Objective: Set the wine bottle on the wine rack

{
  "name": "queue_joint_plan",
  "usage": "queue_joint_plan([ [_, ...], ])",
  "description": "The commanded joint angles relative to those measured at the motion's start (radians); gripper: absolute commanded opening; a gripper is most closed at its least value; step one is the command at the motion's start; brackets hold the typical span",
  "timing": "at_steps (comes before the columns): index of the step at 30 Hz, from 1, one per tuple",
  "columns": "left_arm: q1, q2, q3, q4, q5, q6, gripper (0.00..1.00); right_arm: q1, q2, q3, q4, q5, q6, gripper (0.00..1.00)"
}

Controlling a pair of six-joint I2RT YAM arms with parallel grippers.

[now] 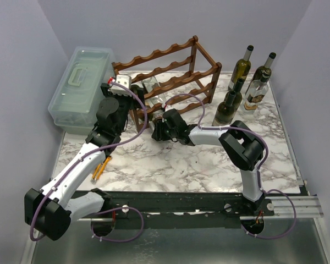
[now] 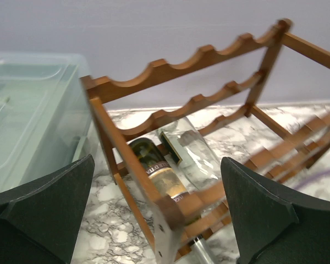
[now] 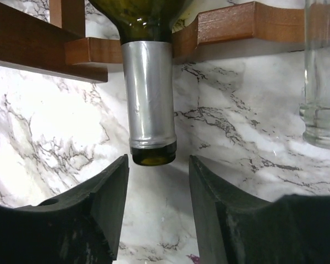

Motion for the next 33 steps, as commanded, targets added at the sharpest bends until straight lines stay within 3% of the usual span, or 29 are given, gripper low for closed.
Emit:
queue_joint_plan([
  [1,0.156,0.061,0.101,-0.124,0.109,-0.284,0.99,0.003,-0.054,-0.018,-0.02,-0.018,0.007,0.54],
  [11,0.242,0.165,0.124,-0.171,0.173,-0.387,0.96,0.003,-0.085,-0.029,-0.02,-0.013,0.007,0.55],
  [23,0.256,0.223,0.131,-0.187,0.262,-0.448,0.59,0.003,-0.062,0.002,-0.023,0.006,0.003,0.4],
  [33,0.256,0.265,0.16,-0.229,0.3,-0.489,0.44,0.003,-0.003,0.049,-0.044,0.051,-0.01,0.4],
])
